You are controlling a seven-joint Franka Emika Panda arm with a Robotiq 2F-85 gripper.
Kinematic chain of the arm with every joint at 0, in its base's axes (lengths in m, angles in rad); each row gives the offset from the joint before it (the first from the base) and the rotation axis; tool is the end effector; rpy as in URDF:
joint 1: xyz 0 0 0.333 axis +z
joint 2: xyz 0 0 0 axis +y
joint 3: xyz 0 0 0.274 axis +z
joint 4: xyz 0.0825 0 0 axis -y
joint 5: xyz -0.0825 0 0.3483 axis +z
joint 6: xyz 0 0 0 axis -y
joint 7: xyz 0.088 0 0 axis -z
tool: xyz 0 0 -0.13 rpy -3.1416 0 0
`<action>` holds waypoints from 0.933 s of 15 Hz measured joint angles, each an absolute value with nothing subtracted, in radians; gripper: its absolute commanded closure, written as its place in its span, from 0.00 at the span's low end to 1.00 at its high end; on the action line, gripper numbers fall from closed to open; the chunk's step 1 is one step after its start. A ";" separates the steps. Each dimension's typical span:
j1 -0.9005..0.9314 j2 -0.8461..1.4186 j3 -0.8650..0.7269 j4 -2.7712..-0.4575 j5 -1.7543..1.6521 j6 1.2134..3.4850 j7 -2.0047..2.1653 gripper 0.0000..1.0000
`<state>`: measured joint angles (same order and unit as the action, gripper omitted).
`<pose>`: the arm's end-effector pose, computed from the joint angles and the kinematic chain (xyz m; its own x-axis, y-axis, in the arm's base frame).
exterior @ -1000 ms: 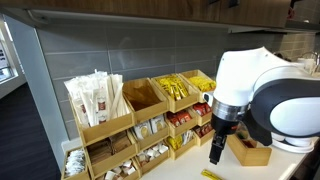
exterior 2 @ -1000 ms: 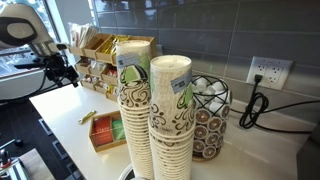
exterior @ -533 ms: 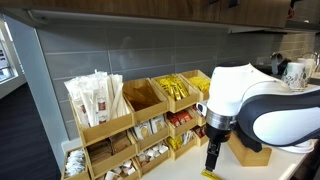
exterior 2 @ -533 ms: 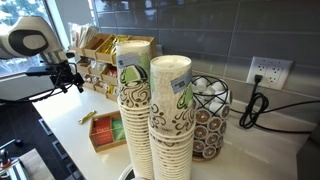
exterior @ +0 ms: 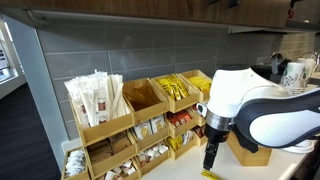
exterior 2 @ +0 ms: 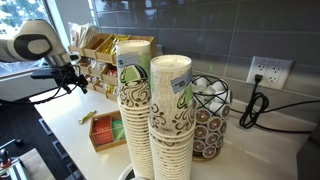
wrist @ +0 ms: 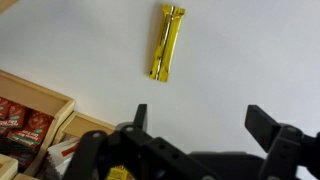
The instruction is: Put the yellow sachet in the top shelf
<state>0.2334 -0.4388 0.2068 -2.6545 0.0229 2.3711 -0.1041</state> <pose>0.3581 0.1631 0.3545 0.8582 0.4940 0.1394 0.4868 -0.8694 0.0840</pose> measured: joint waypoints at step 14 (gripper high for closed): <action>0.241 -0.156 0.121 -2.714 0.110 2.666 -0.262 0.29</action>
